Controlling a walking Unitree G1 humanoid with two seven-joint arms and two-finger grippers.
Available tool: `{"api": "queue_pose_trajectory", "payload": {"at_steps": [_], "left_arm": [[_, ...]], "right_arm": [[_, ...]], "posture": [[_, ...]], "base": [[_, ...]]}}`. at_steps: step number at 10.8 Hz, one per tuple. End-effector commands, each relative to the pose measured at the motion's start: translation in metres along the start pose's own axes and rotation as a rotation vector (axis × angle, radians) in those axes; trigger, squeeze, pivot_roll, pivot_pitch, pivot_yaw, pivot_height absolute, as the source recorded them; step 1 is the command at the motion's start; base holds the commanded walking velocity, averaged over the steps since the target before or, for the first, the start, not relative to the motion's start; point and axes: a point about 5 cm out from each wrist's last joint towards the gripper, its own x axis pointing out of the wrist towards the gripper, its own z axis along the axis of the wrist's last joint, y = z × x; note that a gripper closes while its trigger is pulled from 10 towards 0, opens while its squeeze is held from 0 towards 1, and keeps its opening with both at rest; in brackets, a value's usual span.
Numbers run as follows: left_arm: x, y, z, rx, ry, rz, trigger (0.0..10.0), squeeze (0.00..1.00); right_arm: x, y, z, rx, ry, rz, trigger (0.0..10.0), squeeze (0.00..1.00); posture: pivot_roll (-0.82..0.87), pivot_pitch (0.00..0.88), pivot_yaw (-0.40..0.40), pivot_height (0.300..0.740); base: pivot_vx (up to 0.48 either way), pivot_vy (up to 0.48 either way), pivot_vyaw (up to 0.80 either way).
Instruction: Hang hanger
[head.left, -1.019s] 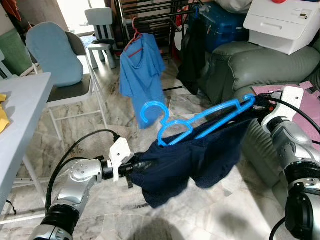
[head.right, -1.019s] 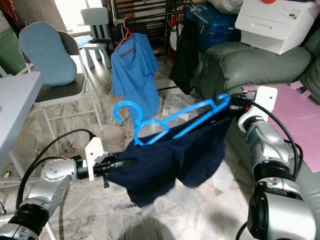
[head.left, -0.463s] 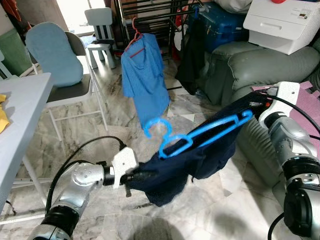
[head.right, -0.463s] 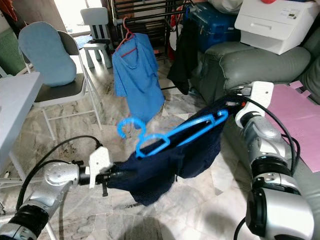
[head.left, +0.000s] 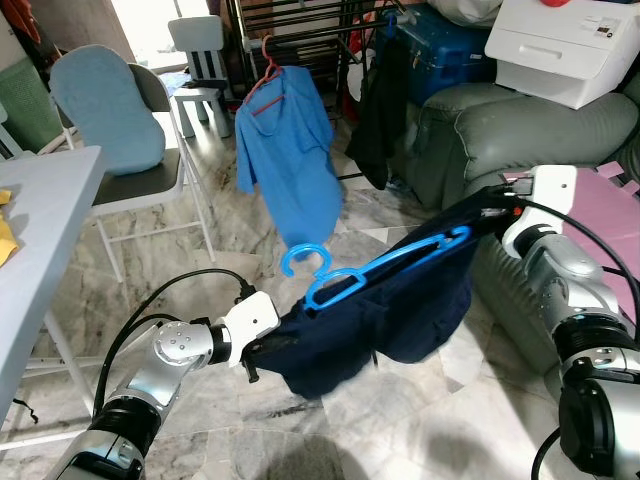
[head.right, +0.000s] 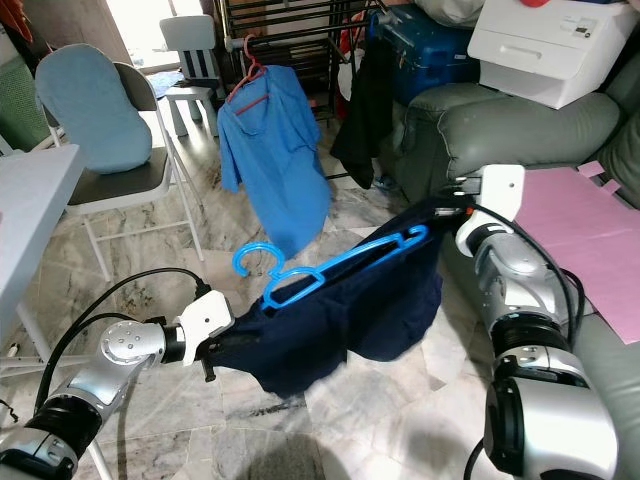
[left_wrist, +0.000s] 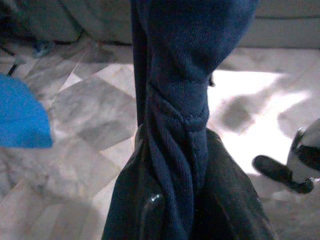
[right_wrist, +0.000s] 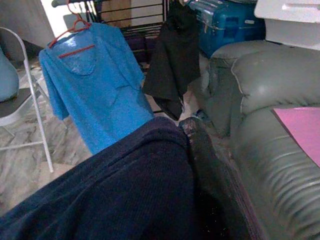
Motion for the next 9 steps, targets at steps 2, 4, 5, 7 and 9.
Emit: {"api": "queue_pose_trajectory", "payload": {"at_steps": [2,4,5,7,9], "left_arm": [[-0.017,-0.002,-0.039,-0.069,0.206,0.039,0.0,0.0],[-0.007,0.0,-0.039,-0.075,0.25,0.138,0.0,0.0],[0.0,0.002,-0.034,-0.091,0.236,0.198,0.0,0.0],[0.021,0.0,-0.017,-0.227,0.14,0.311,0.0,0.0],[0.037,-0.001,0.002,-0.401,0.027,0.391,0.0,0.0]], "right_arm": [[0.001,-0.01,0.034,-0.038,-0.143,-0.053,0.0,0.0],[0.007,0.011,0.03,-0.067,-0.143,0.001,0.0,0.0],[0.009,0.022,0.029,-0.099,-0.145,0.028,0.0,0.0],[0.013,0.05,0.02,-0.145,-0.145,0.084,0.0,0.0],[0.015,0.07,0.013,-0.188,-0.138,0.109,0.0,0.0]], "posture": [[-0.12,0.0,0.078,0.74],[-0.11,0.0,0.08,0.74],[-0.11,0.0,0.082,0.74],[-0.11,0.0,0.082,0.74],[-0.1,0.0,0.085,0.74]], "base": [[0.0,0.0,0.0],[0.0,0.0,0.0],[0.0,0.0,0.0],[0.0,0.0,0.0],[0.0,0.0,0.0]]}}
